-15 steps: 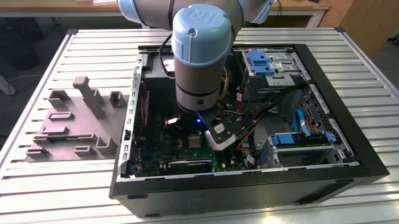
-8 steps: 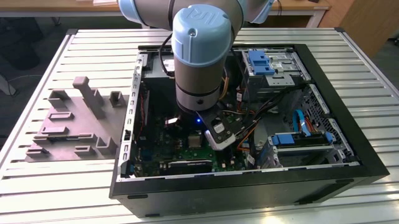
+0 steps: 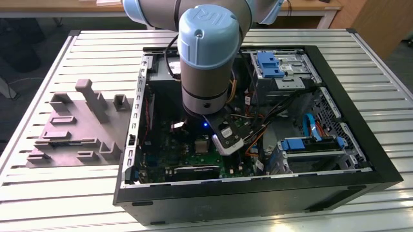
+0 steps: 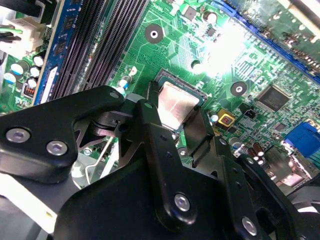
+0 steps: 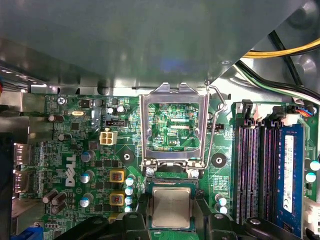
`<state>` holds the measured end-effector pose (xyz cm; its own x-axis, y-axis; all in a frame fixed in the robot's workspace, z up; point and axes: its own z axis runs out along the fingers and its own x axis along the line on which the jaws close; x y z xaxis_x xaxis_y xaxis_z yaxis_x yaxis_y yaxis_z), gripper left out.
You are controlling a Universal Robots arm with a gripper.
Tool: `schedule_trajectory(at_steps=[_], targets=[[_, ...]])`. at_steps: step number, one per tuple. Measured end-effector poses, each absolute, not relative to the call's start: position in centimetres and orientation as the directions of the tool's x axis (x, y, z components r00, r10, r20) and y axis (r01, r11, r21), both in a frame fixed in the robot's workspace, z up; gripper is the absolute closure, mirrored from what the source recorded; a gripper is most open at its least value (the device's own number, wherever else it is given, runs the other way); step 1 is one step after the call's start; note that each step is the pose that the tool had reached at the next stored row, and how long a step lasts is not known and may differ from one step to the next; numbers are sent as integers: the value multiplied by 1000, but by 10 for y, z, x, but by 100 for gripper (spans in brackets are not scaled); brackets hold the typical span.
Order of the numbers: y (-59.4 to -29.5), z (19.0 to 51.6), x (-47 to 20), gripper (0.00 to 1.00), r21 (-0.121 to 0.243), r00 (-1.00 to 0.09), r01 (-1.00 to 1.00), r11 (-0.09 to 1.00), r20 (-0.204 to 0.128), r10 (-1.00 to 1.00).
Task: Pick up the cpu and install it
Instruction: 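Place the cpu into insertion slot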
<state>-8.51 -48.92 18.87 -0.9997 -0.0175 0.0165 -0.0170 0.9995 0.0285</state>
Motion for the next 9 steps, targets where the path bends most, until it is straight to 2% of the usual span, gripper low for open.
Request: schedule_trajectory(at_steps=[9], targets=[[-489, 189, -85, 55, 29, -1000, -17, 999, 16, -18]])
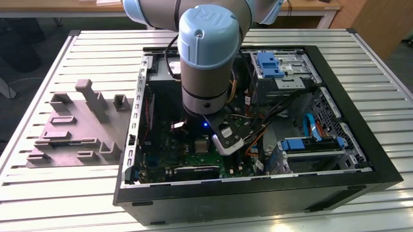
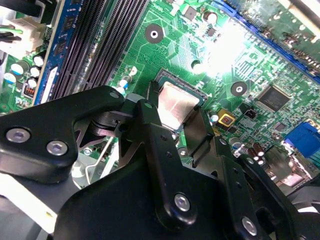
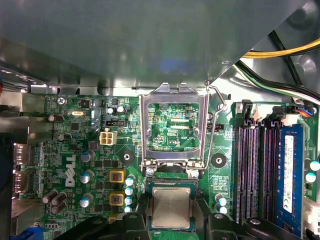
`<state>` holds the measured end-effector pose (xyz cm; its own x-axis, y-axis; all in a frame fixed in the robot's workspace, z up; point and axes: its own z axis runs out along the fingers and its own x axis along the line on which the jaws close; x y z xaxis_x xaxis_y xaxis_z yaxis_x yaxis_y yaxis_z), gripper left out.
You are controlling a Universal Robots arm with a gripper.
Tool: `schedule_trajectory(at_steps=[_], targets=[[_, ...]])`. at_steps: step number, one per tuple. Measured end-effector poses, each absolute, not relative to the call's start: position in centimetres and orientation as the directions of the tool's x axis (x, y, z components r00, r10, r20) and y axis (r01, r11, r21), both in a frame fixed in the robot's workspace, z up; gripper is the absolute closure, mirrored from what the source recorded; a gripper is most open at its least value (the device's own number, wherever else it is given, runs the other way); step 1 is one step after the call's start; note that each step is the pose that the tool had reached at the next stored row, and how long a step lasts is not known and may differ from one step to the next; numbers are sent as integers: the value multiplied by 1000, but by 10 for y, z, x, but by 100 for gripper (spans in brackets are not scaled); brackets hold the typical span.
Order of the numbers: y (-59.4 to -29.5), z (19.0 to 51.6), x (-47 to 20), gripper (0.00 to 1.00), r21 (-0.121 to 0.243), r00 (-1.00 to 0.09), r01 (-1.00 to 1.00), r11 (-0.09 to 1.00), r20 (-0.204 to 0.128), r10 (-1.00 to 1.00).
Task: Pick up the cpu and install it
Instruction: 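Place the cpu into insertion slot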
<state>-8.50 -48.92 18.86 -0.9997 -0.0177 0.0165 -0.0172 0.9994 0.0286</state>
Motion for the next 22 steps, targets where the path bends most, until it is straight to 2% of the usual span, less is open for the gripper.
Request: schedule_trajectory(at_steps=[3, 4, 19, 20, 21, 22], targets=[[-489, 188, -85, 53, 29, -1000, -17, 999, 16, -18], [-489, 188, -85, 47, 29, -1000, -17, 999, 16, -18], [-489, 200, -85, 47, 30, -1000, -17, 999, 16, -18], [-489, 201, -85, 49, 30, -1000, -17, 999, 17, -18], [-489, 203, -85, 55, 30, -1000, -17, 999, 17, -18], [-489, 204, -85, 55, 30, -1000, -17, 999, 17, -18]])
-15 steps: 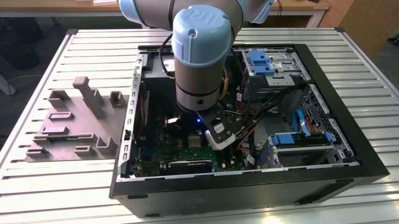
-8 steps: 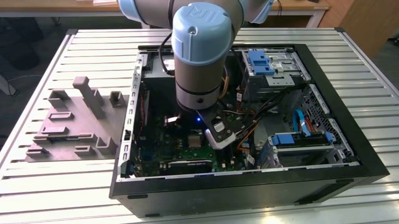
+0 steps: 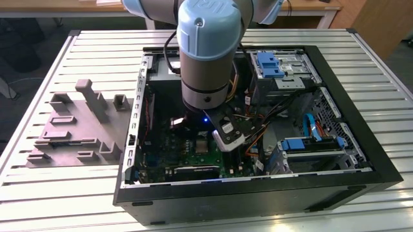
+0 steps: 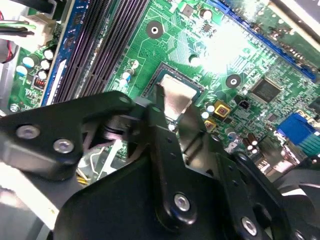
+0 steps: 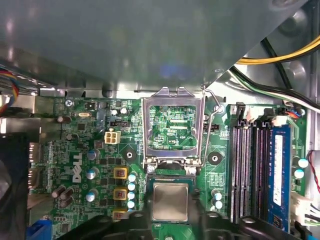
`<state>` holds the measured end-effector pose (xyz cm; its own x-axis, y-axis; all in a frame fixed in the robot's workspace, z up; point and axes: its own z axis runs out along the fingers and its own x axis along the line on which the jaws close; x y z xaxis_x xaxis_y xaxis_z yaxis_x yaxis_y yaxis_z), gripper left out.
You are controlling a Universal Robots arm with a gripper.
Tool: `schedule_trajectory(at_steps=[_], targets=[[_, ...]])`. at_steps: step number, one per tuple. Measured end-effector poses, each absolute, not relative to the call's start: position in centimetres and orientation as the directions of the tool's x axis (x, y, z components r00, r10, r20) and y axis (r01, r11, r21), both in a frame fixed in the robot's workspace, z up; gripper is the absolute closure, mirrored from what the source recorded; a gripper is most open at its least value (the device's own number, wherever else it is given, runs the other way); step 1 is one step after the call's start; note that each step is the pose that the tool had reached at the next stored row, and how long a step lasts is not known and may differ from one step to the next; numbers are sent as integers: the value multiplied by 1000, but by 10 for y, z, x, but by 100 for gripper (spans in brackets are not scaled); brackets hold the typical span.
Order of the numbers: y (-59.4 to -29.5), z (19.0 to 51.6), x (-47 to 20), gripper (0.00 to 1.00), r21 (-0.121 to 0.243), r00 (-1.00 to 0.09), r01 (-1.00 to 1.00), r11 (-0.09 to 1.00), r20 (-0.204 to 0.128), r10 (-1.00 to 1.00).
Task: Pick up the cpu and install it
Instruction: 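Place the cpu into insertion slot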
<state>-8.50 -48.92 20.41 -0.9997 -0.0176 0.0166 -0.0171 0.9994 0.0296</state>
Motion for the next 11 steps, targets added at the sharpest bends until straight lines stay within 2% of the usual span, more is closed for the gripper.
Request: schedule_trajectory(at_steps=[2, 3, 6, 7, 8, 11], targets=[[-489, 206, -85, 67, 30, -1000, -17, 999, 17, -18], [-489, 206, -85, 67, 30, -1000, -17, 999, 17, -18], [-489, 206, -85, 85, 30, -1000, -17, 999, 17, -18], [-489, 206, -85, 85, 30, -1000, -17, 999, 17, -18], [-489, 206, -85, 89, 30, -1000, -17, 999, 17, -18], [-489, 206, -85, 89, 30, -1000, -17, 999, 17, -18]])
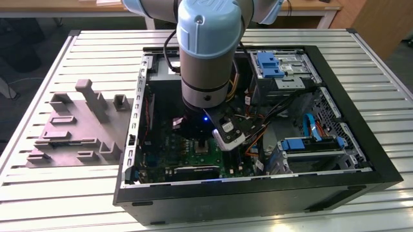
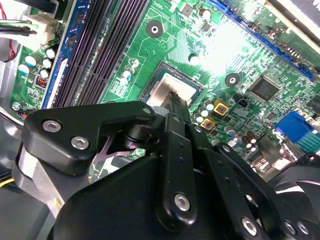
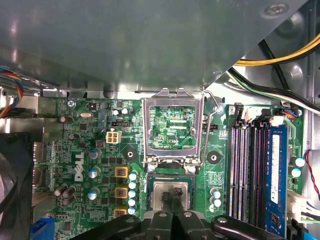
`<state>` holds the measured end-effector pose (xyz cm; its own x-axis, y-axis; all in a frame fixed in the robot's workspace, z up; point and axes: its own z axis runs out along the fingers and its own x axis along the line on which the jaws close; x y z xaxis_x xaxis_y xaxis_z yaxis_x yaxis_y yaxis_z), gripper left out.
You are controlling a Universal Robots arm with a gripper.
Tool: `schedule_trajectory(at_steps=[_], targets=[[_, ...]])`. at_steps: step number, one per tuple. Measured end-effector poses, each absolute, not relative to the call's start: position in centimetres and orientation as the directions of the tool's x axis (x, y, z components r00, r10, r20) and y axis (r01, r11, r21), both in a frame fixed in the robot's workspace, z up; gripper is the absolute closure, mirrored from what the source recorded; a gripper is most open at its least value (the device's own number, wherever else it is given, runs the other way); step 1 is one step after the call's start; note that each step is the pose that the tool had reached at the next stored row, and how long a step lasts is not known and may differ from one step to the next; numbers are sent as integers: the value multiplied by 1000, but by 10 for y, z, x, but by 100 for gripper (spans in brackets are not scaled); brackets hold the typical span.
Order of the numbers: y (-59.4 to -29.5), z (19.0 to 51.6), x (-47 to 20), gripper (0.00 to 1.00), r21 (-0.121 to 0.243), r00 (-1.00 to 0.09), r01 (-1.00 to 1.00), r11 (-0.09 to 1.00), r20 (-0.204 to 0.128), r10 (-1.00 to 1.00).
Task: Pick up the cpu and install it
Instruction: 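Place the cpu into insertion slot, then close the cpu cover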
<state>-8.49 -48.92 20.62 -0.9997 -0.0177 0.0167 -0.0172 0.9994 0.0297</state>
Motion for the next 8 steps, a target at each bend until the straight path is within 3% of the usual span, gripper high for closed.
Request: schedule_trajectory(at_steps=[8], targets=[[-489, 207, -85, 89, 30, -1000, -17, 999, 17, -18]])
